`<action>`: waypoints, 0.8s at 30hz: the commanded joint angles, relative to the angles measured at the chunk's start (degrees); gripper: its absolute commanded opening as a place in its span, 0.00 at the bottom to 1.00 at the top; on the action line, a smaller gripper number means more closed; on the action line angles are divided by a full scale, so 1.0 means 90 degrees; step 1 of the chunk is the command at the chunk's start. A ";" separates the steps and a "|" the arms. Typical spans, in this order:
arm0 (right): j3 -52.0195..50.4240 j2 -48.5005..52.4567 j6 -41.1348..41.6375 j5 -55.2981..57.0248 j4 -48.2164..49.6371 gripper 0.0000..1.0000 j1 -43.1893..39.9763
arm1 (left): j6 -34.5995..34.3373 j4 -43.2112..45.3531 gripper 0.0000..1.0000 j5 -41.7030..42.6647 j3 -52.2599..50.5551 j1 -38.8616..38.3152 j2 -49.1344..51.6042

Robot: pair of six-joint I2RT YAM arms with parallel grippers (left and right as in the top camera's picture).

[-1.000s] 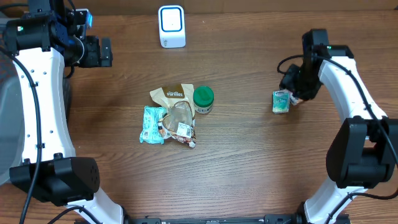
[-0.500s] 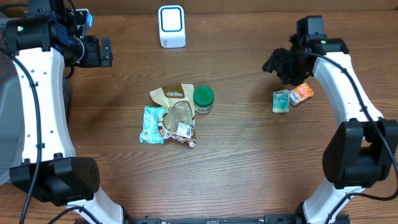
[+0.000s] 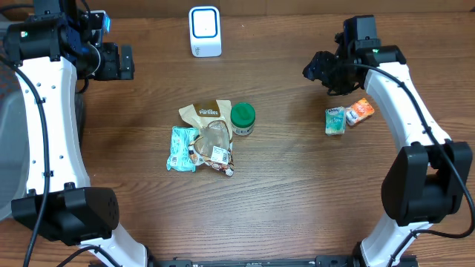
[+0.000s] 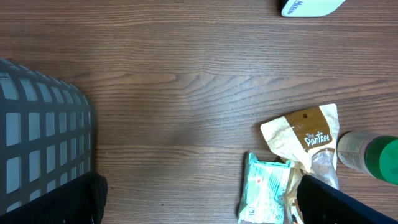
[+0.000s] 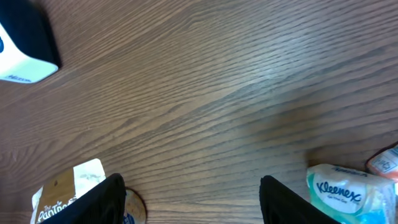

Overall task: Scan the item barcode
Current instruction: 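Open the right gripper and move it left toward the green jar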

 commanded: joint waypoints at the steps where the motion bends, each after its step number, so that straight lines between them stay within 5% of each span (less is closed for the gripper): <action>1: 0.0131 -0.0005 -0.0049 0.0015 -0.0019 0.66 0.0066 | 0.0126 0.0010 1.00 -0.0027 0.0058 -0.0002 0.0051; 24: 0.0153 -0.0007 -0.1197 -0.0160 -0.0821 0.66 0.0568 | 0.0126 0.0010 1.00 -0.0024 0.0058 -0.0002 0.0051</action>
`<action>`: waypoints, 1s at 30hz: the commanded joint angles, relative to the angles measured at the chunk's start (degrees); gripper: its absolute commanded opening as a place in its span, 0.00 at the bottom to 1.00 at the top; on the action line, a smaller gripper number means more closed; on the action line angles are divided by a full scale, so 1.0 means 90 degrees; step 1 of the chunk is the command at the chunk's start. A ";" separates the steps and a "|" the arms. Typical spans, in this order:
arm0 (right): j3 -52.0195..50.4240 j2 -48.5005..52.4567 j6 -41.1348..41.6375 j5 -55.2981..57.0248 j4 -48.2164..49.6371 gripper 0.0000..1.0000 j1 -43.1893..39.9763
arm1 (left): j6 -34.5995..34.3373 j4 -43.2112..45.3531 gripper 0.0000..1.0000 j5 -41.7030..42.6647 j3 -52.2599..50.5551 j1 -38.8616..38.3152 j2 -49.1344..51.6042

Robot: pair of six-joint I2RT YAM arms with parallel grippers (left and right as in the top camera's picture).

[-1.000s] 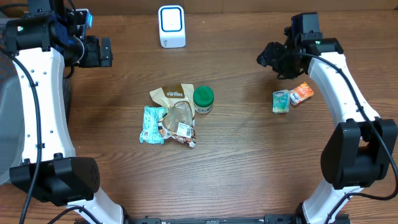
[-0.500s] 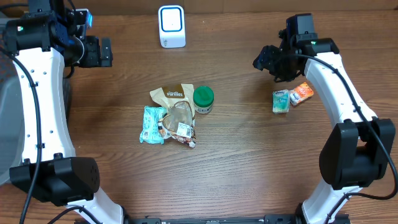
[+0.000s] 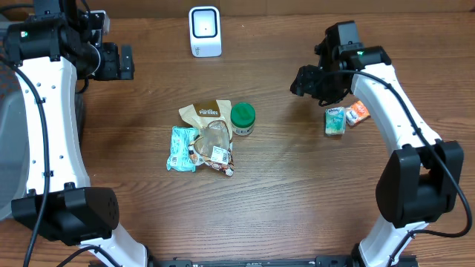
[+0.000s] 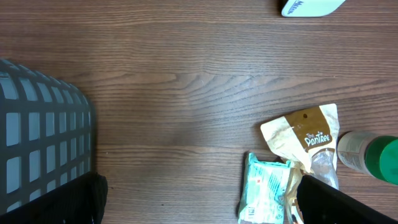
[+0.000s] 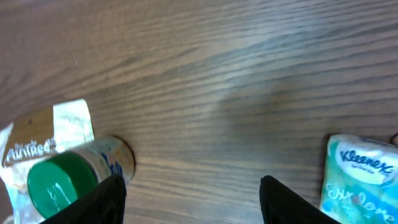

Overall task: Scan the item barcode
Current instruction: 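Open the right gripper and move it left toward the green jar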

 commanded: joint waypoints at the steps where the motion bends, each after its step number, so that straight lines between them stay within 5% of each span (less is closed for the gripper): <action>1: 0.0160 -0.0007 -0.0221 -0.0134 -0.0053 0.66 0.0083 | 0.0124 0.0007 1.00 -0.0027 0.0058 -0.0002 0.0051; 30: 0.1693 -0.0005 -0.0903 0.1770 -0.1022 0.72 0.1887 | 0.0126 0.0005 0.99 -0.0024 0.0058 -0.0002 0.0051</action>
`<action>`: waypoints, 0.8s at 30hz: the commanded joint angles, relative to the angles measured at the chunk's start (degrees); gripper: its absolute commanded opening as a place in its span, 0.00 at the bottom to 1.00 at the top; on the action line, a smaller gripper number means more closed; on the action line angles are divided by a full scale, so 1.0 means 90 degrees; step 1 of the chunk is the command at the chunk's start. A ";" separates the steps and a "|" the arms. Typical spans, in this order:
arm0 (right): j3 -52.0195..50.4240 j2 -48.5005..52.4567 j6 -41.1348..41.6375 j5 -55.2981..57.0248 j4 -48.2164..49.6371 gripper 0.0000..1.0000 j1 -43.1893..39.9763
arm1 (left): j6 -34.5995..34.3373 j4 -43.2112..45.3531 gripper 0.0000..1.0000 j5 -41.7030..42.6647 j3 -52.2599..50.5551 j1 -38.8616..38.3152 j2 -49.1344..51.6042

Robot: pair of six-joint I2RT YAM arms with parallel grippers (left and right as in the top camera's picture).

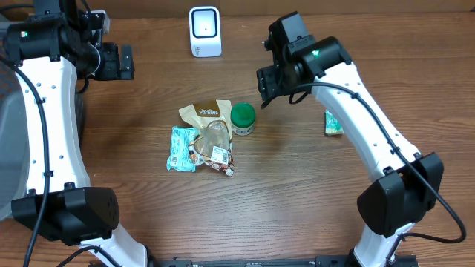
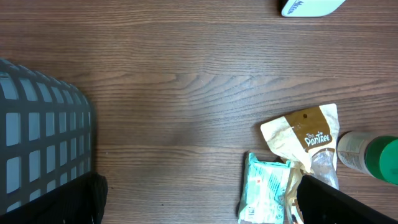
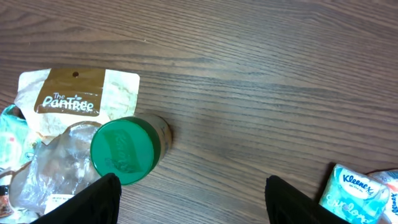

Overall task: Scan the item barcode
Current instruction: 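Open the right gripper and move it left toward the green jar, then lower the right gripper over the green lid and grasp the jar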

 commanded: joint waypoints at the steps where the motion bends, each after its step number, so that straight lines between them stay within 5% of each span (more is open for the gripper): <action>1: 0.0155 -0.0005 -0.0051 0.0180 0.0053 0.72 0.0134 | 0.0124 0.0010 1.00 -0.0027 0.0058 -0.0002 0.0051; 24: 0.0138 0.0860 0.0182 0.0129 0.0221 0.78 0.0947 | 0.0126 0.0010 0.99 -0.0027 0.0058 -0.0002 0.0051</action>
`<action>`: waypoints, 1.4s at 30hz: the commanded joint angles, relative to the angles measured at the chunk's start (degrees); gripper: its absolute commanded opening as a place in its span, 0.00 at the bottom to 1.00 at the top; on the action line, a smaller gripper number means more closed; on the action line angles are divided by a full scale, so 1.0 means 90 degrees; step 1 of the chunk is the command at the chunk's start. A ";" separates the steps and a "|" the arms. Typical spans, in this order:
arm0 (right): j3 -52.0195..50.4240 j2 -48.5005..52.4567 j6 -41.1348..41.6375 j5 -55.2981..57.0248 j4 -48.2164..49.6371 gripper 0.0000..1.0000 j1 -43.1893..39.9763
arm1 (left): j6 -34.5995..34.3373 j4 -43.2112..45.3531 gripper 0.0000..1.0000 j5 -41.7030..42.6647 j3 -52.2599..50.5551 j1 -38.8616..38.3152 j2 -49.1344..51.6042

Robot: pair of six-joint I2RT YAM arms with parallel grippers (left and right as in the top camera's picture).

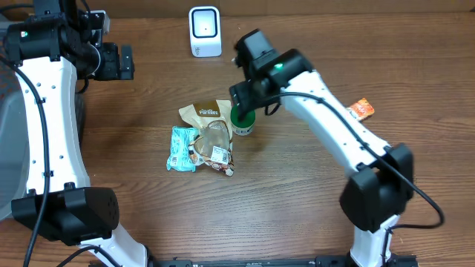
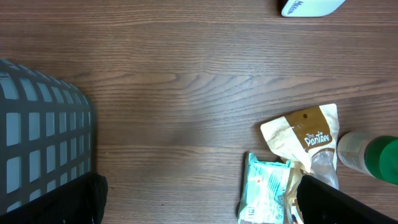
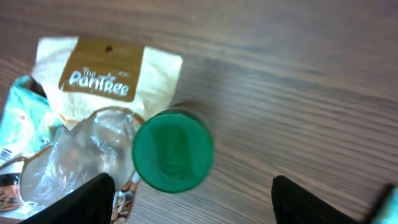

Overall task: Scan the item barcode
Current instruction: 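Lower the right gripper over the green lid and grasp the jar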

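The white barcode scanner point(image 1: 205, 31) stands at the back of the table, its edge also in the left wrist view point(image 2: 311, 6). A green-lidded jar point(image 3: 173, 150) stands beside a brown Pantree pouch point(image 3: 109, 81). My right gripper point(image 1: 242, 102) hangs over the jar point(image 1: 243, 122), open point(image 3: 199, 205), its fingers point(image 3: 93, 199) wide to either side of the lid and touching nothing. My left gripper point(image 1: 128, 63) stays open at the far left point(image 2: 199, 205), holding nothing.
A teal packet point(image 1: 182, 148) and a clear bag of nuts point(image 1: 215, 148) lie against the pouch point(image 1: 204, 113). An orange packet point(image 1: 360, 109) lies at the right. A grey basket point(image 2: 37, 137) sits past the table's left edge.
My right gripper has moved left, from up and right of the jar to directly over its green lid, still open. The left arm and all the items are where they were.
My right gripper was open at the far right, above the Kleenex and orange packets. At each later moment it stood further left, then just beside the jar, and now it is over the jar. The left arm has stayed still.
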 commanded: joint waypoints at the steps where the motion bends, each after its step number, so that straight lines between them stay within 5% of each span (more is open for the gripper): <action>1: 0.0136 0.0277 0.0049 0.0015 0.0036 0.78 0.0085 | 0.0126 0.0007 0.99 -0.0027 0.0058 -0.0002 0.0051; 16: 0.0134 0.0724 -0.1933 -0.0406 0.0304 0.86 0.0267 | 0.0126 0.0007 0.99 -0.0027 0.0058 -0.0002 0.0051; 35: 0.0109 0.0930 -0.1933 0.0119 0.0347 0.86 0.0202 | 0.0126 0.0007 0.99 -0.0027 0.0058 -0.0002 0.0051; 42: 0.0971 0.0928 -0.1933 0.0238 -0.0214 0.96 0.0202 | 0.0126 0.0007 0.99 -0.0027 0.0058 -0.0002 0.0051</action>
